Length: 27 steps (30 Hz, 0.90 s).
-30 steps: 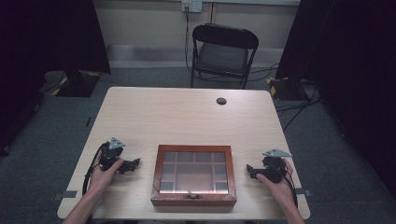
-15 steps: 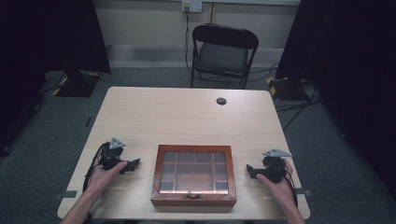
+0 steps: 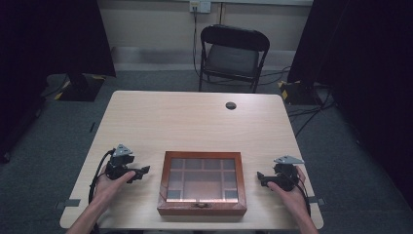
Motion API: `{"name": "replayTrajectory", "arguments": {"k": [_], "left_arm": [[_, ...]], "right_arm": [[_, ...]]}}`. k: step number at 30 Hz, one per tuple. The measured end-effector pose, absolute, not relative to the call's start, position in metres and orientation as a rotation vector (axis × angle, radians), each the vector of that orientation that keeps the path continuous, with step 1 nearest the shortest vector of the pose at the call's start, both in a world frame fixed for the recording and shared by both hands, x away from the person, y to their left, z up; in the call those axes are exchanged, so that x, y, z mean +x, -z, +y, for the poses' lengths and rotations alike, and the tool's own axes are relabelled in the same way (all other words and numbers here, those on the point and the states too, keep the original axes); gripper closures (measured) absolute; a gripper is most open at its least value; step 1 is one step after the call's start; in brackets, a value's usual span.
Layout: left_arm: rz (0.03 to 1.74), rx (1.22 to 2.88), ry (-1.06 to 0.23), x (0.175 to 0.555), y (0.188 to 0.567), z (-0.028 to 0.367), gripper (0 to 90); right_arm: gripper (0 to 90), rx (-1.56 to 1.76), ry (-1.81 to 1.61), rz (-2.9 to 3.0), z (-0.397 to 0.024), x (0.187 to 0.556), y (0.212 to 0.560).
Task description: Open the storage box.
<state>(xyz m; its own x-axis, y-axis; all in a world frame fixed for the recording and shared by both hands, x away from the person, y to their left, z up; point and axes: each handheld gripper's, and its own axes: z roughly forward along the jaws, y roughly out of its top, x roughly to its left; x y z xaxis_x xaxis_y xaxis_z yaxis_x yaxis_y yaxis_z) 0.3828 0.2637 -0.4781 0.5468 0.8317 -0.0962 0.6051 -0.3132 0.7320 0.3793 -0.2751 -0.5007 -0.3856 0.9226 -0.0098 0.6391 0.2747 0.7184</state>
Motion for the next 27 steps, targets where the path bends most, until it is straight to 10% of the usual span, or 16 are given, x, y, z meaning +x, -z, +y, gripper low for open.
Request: {"name": "replayTrajectory", "arguments": {"k": [27], "left_arm": [[0.763,2.044,-0.193,0.358,0.433,0.180,26.9]], "right_arm": [[3.8,1.407,-0.891,2.123,-0.275,0.379,0.501]]}}
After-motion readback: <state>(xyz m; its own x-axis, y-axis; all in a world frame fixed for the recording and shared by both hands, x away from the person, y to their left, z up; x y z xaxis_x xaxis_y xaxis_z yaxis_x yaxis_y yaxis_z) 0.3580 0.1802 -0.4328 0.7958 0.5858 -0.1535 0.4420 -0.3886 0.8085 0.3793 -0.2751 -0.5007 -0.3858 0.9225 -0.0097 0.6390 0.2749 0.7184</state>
